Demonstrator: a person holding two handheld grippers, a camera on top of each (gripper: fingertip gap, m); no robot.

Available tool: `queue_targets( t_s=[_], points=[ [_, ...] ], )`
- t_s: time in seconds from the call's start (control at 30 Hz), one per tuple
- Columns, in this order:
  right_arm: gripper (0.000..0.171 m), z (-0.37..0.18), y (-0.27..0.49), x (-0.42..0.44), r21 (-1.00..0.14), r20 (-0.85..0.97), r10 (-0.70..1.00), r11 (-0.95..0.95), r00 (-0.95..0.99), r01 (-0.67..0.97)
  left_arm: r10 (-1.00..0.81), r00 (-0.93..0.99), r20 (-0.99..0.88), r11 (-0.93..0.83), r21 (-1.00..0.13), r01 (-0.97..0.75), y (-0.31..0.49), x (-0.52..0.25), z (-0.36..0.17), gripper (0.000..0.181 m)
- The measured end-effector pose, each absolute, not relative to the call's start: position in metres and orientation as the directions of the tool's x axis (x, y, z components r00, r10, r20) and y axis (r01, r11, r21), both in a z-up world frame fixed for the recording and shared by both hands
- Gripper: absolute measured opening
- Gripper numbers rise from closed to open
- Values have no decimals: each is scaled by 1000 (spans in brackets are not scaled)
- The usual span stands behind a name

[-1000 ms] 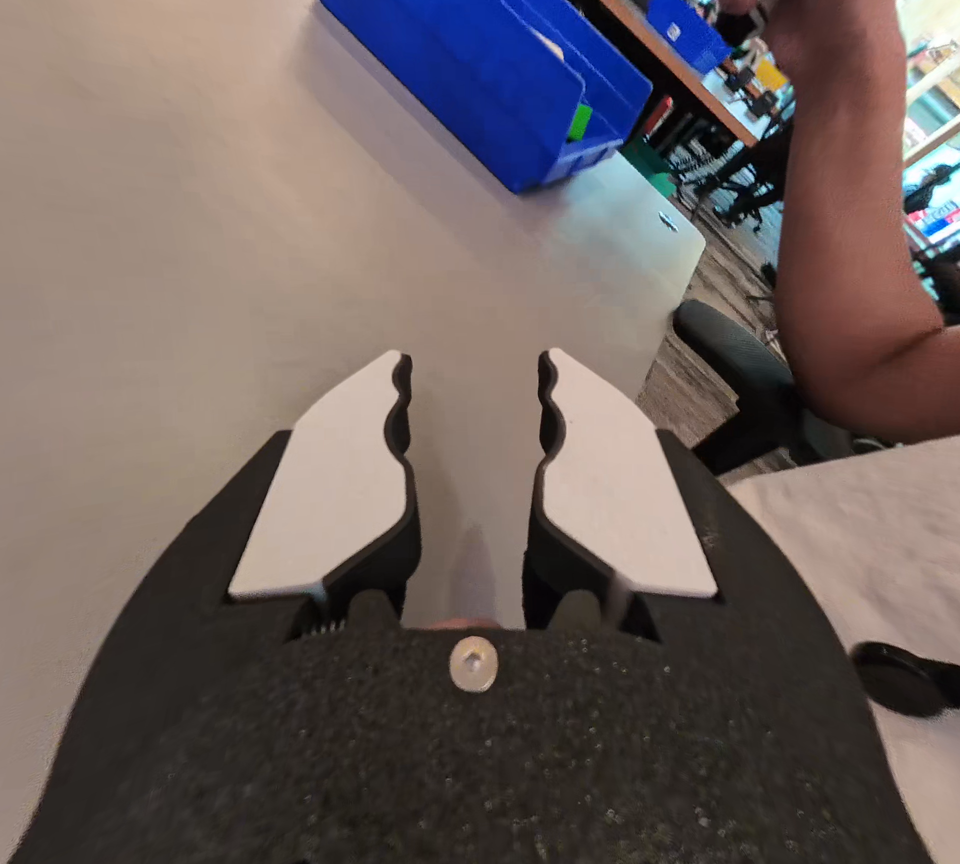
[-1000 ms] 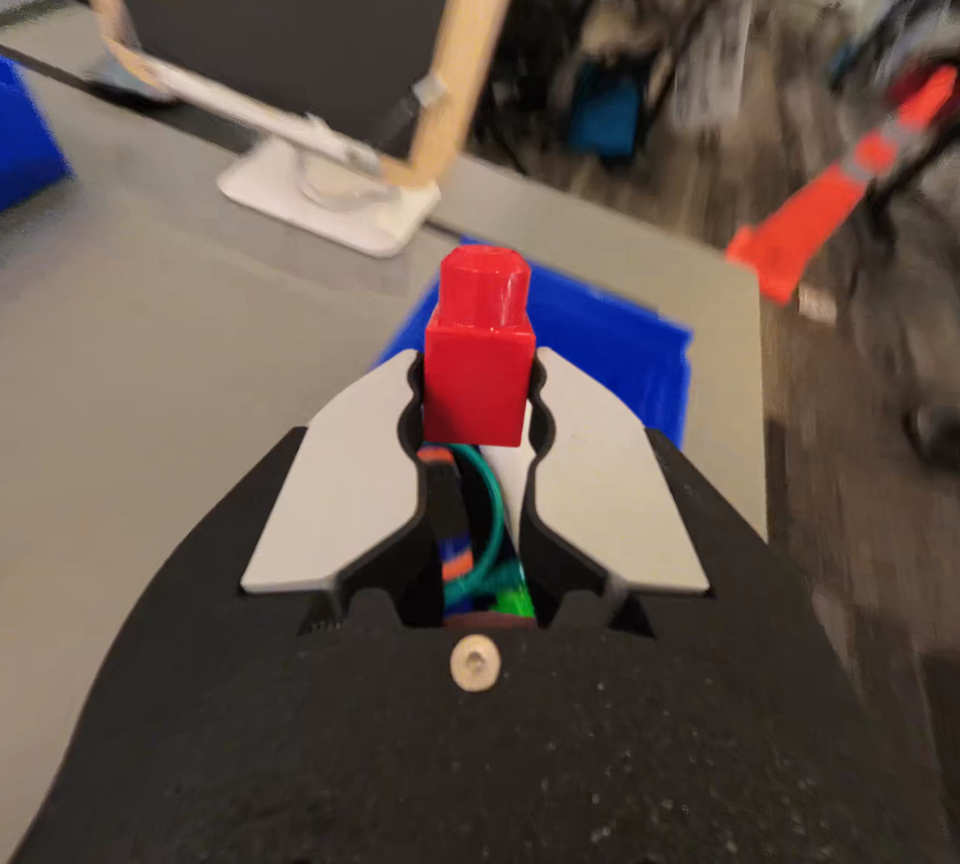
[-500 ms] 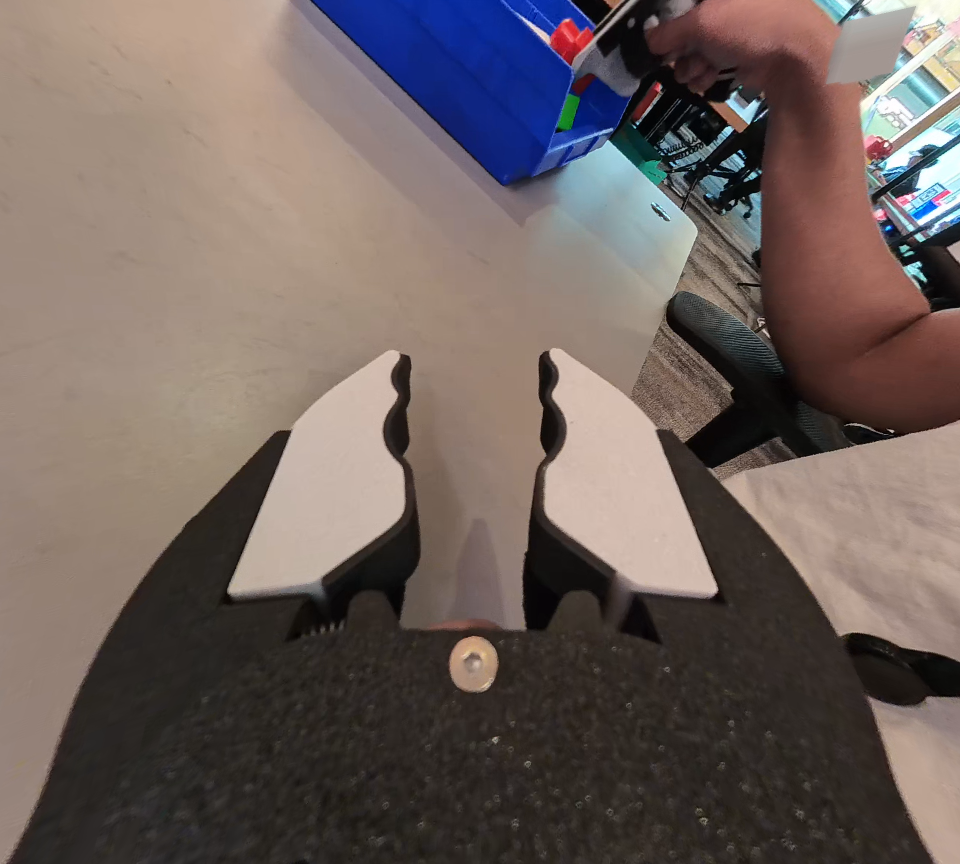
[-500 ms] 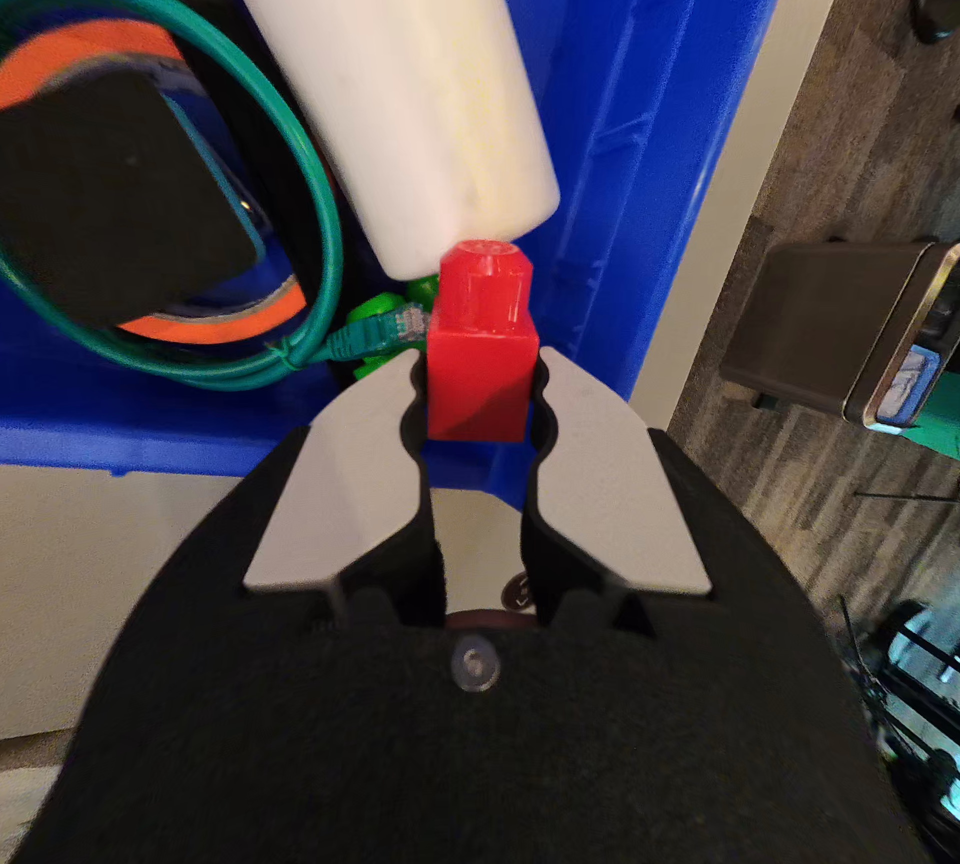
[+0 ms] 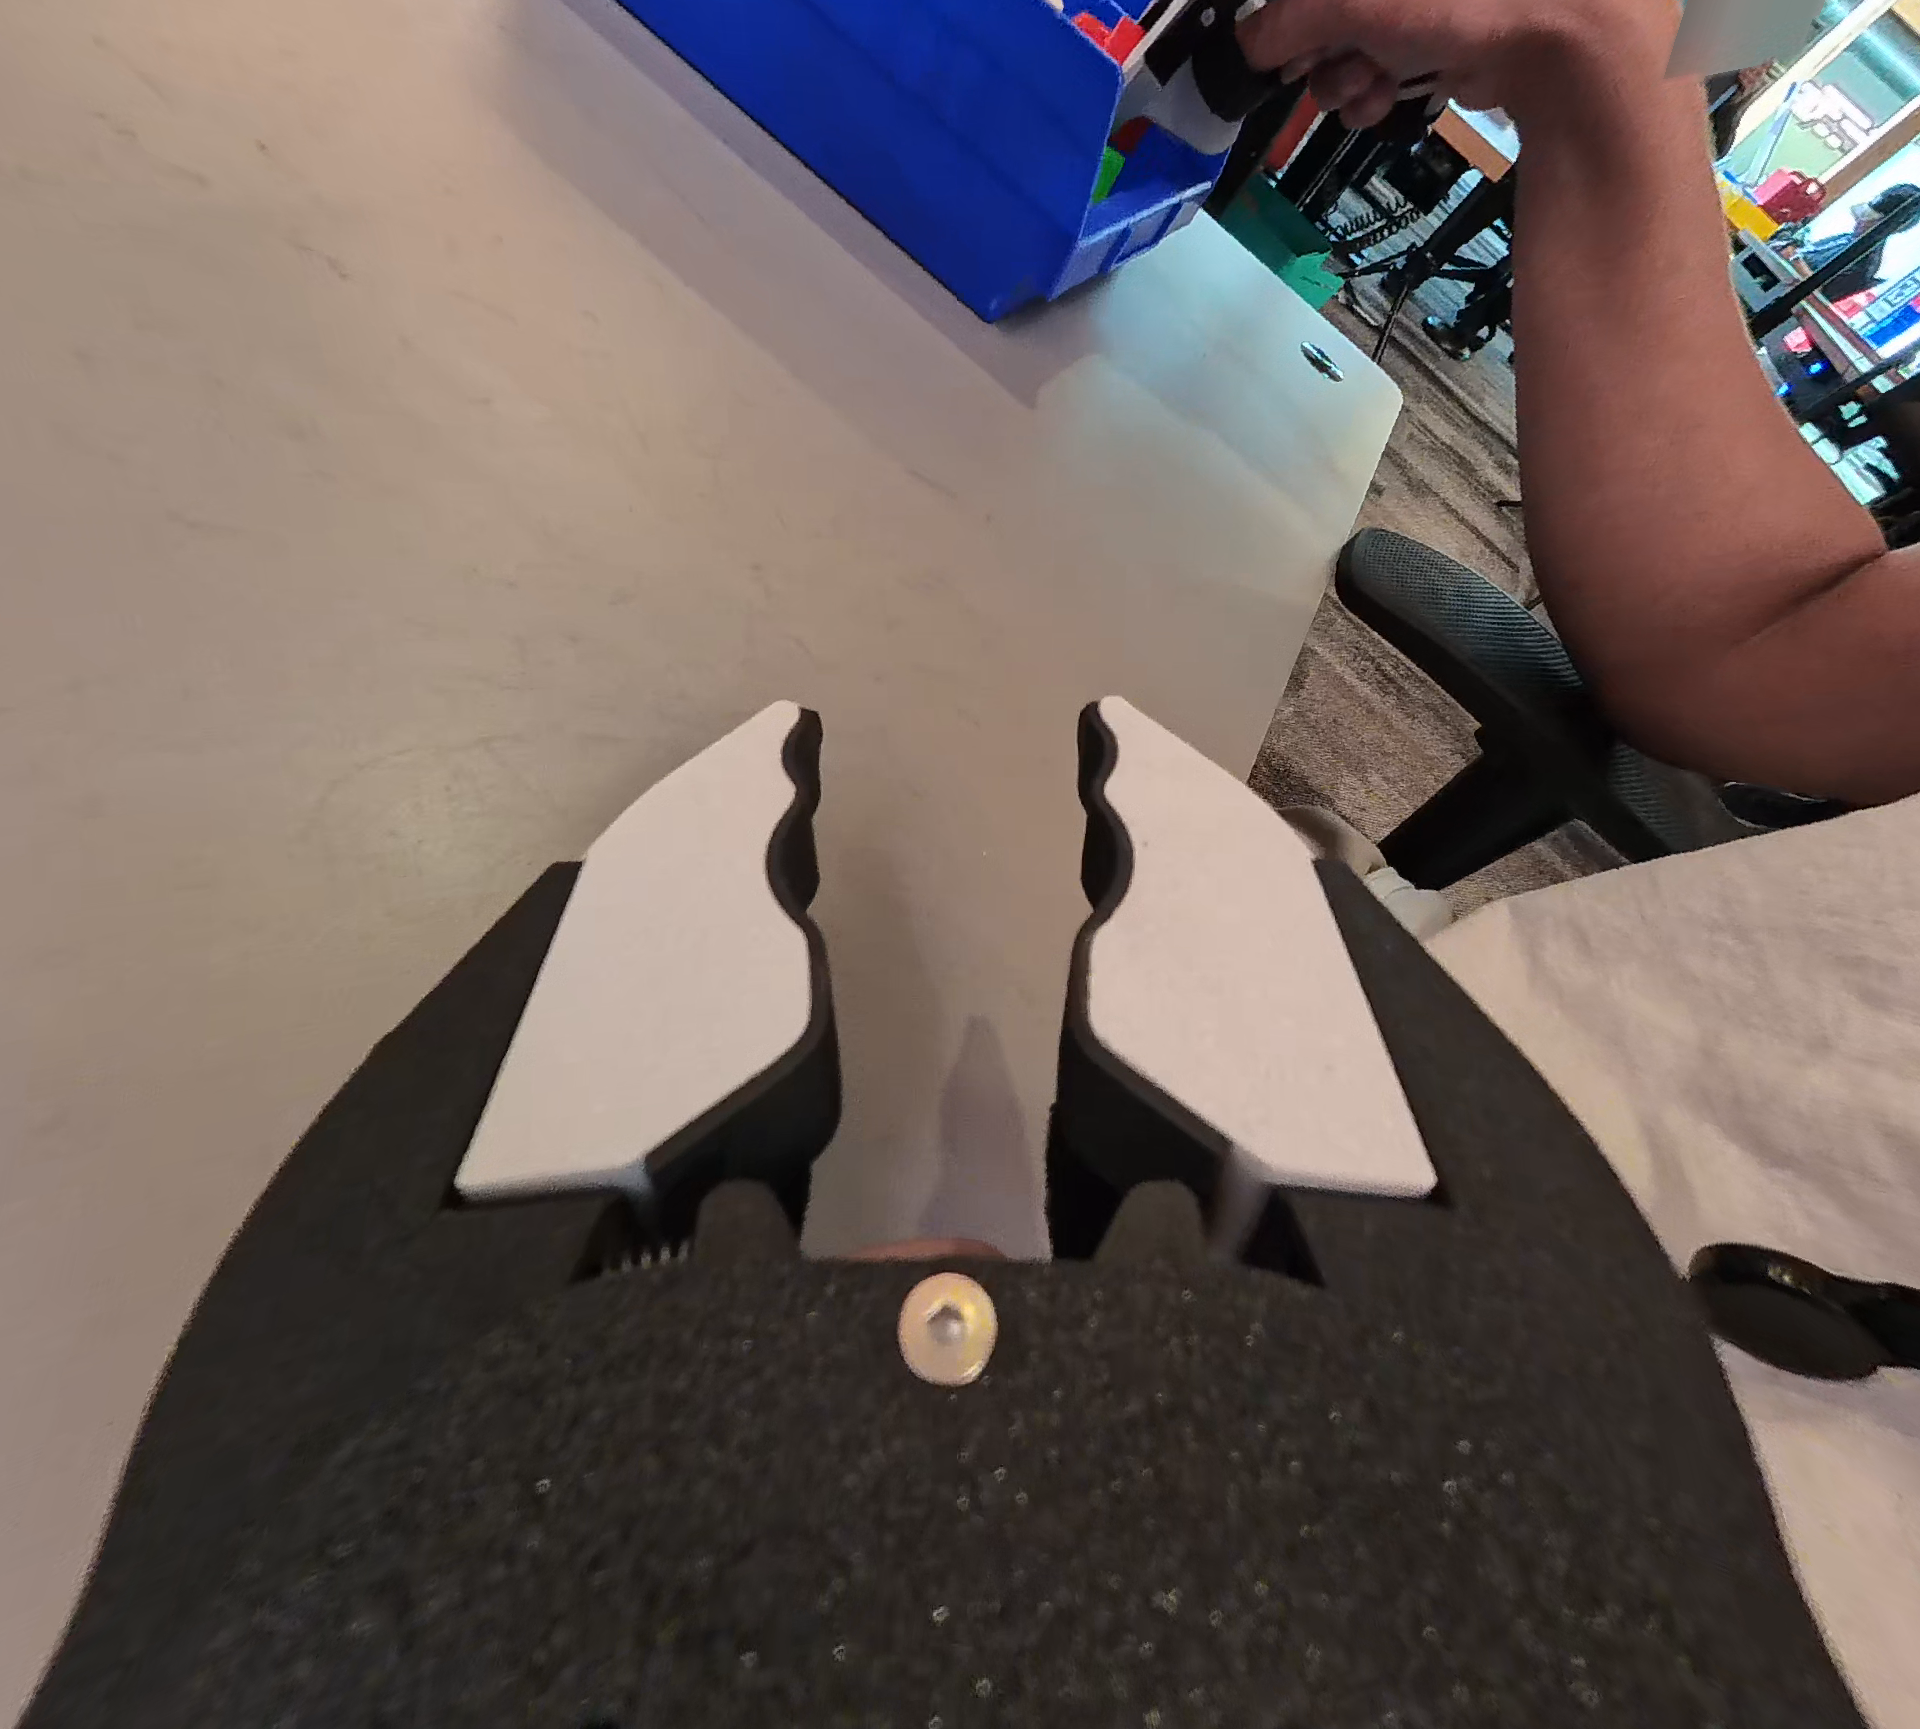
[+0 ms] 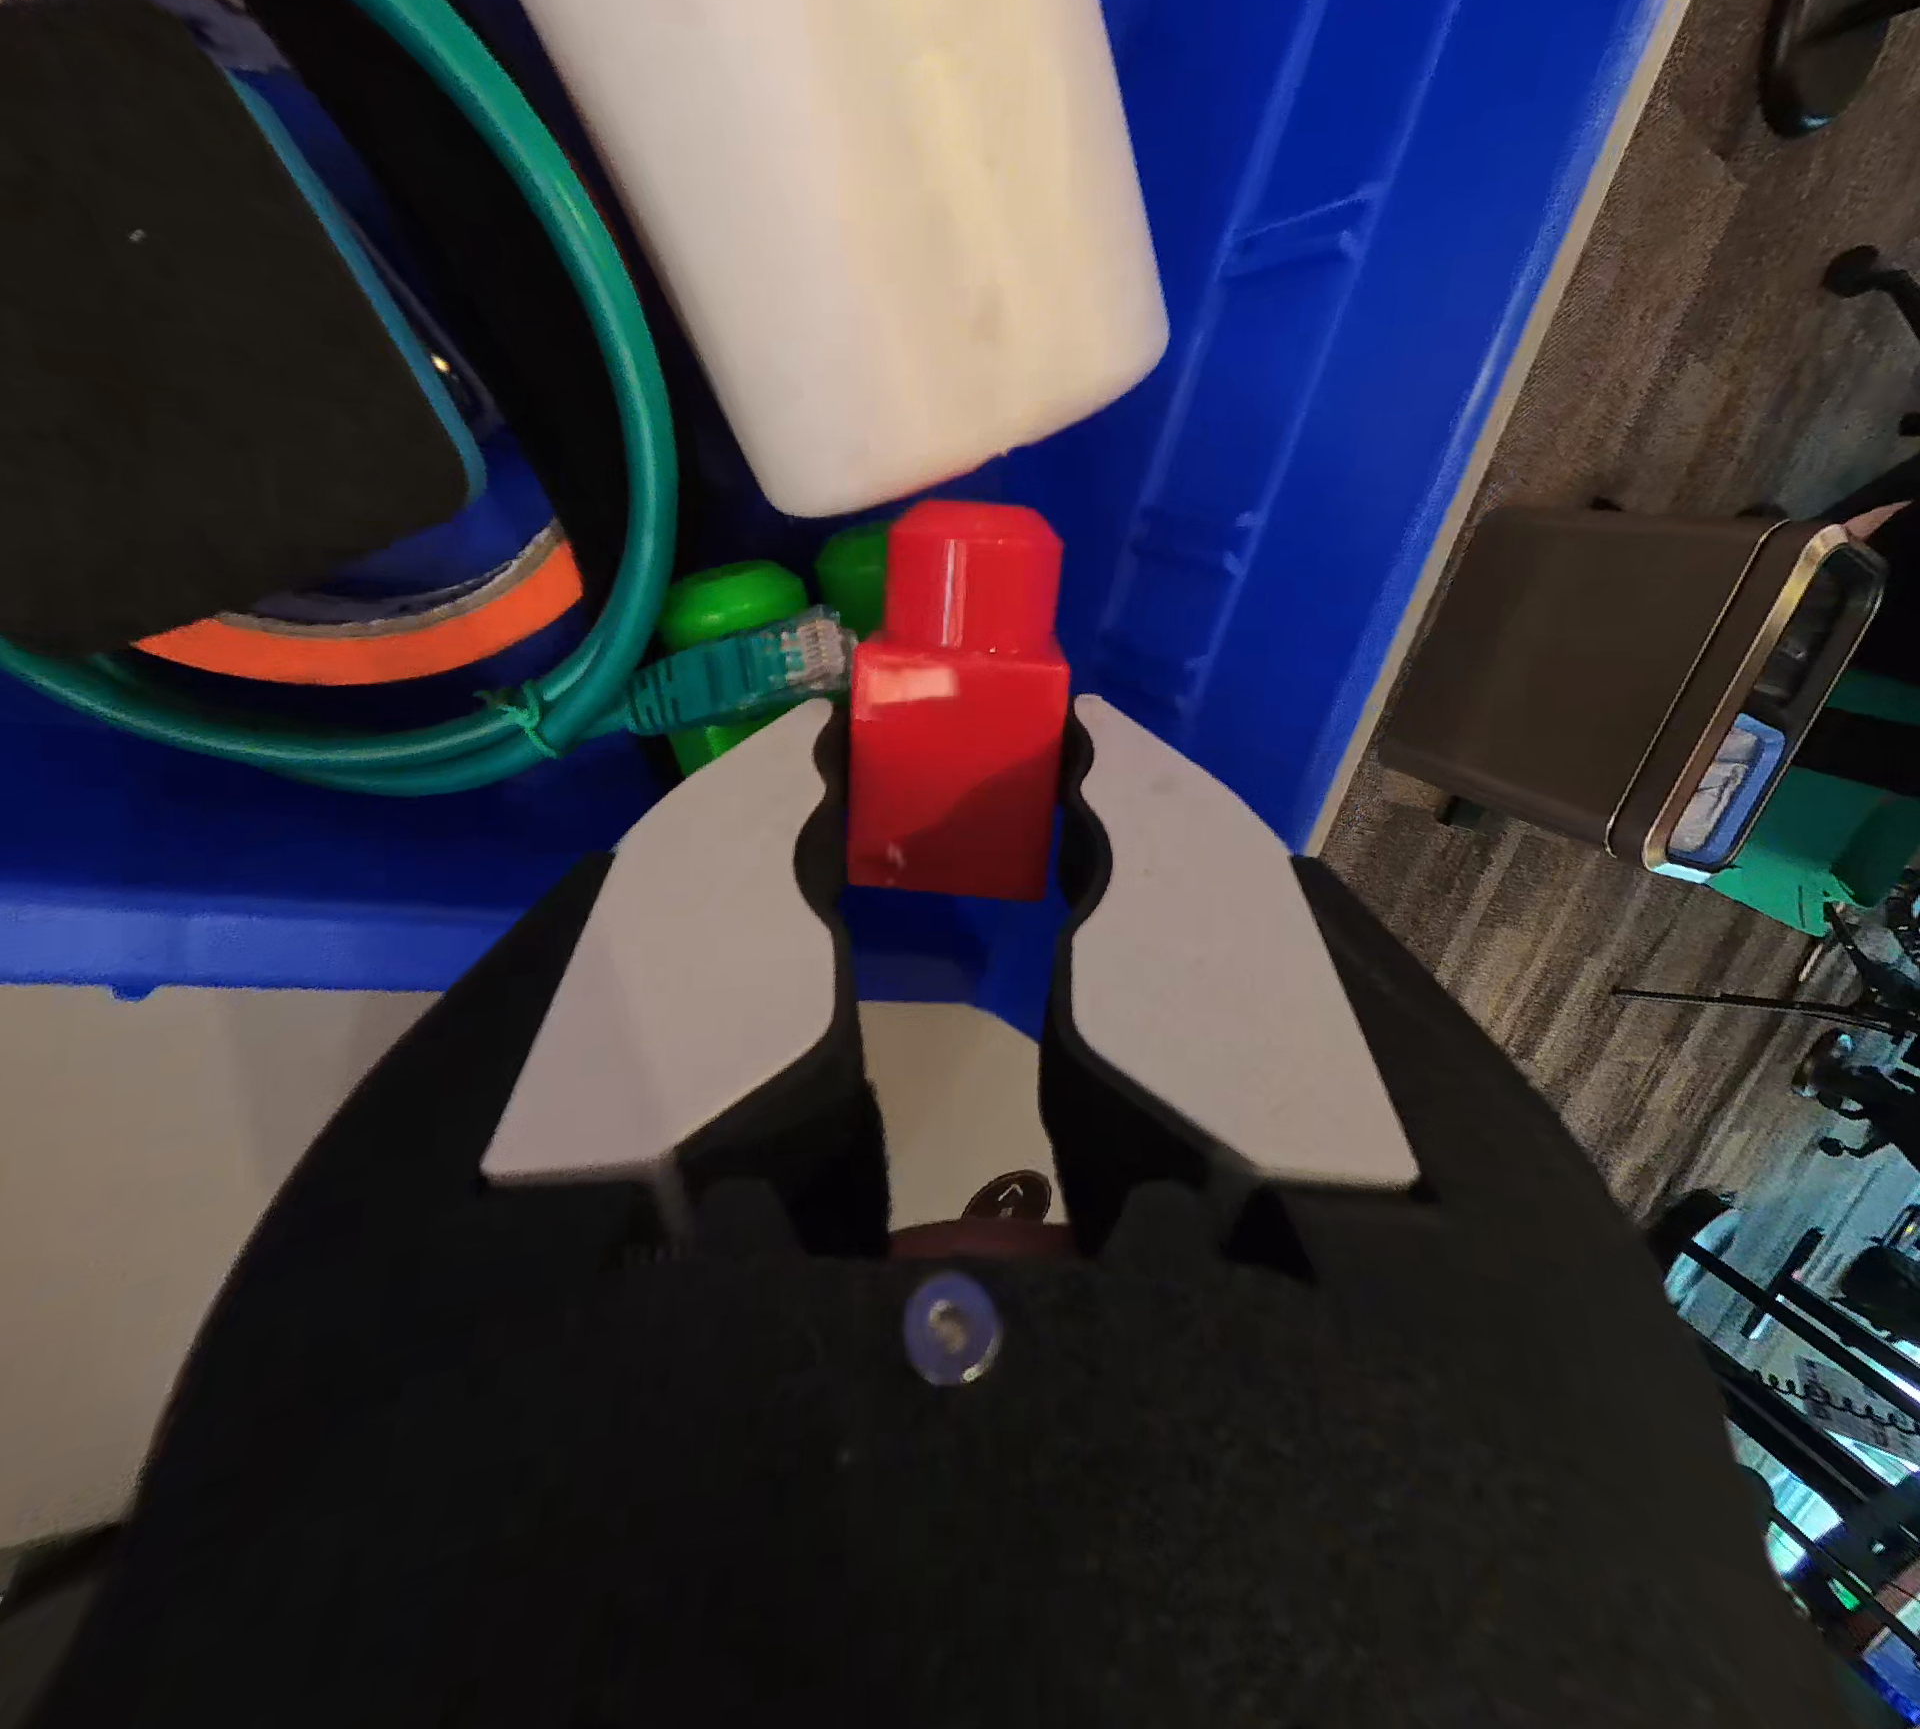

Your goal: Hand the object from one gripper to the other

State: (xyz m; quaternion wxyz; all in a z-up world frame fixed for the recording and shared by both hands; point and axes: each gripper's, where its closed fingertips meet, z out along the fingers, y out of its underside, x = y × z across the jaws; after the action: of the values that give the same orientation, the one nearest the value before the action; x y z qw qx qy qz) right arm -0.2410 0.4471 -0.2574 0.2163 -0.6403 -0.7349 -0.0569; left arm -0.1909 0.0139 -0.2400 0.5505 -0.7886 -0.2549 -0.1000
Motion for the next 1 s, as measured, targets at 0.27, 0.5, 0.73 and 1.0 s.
queue_targets(
  t_s=[0.27, 0.5, 0.73, 1.0],
  points=[
    [49, -227, 439, -241, -294, 349, 934, 187, -77, 937, 296, 841, 452, -250, -813, 525, 12, -194, -238, 48],
    [47, -138, 335, -267, -711, 159, 965, 257, -206, 654, 325, 858, 398, -264, -833, 486, 7, -199, -235, 49],
    [47, -200, 83, -201, -893, -398, 505, -24, -766, 449, 414, 880, 231, -316, -871, 377, -10, -217, -235, 50],
    [47, -236, 84, -201, -849, -453, 499, 14, -739, 529, 525, 847, 82, -363, -878, 310, -40, -242, -225, 45]
  ],
)
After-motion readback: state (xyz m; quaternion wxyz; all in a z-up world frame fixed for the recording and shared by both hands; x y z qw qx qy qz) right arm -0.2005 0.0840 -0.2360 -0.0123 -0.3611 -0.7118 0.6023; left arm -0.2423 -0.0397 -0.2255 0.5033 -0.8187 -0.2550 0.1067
